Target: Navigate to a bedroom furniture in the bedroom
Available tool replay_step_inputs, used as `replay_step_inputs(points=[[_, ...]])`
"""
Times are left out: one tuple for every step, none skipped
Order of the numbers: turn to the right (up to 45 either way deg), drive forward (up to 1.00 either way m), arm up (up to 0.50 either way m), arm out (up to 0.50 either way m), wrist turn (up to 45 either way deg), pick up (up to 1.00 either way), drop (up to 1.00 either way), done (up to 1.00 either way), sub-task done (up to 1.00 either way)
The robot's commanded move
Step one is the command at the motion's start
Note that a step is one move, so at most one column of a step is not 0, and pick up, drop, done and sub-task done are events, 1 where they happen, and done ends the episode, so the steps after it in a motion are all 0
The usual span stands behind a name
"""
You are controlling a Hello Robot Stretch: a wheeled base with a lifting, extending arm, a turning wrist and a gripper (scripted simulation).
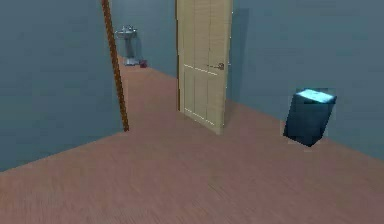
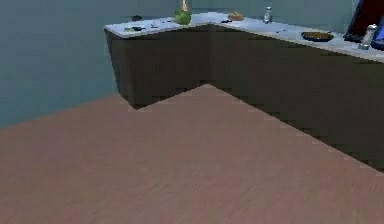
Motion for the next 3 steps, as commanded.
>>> replay_step_inputs(points=[[0.0, 0.5, 0.0, 0.0, 0.0, 0.0, 0.0, 0.0, 0.0], [-15.0, 0.0, 0.0, 0.0, 0.0, 0.0, 0.0, 0.0, 0.0], [0.0, 1.0, 0.0, 0.0, 0.0, 0.0, 0.0, 0.0, 0.0]])
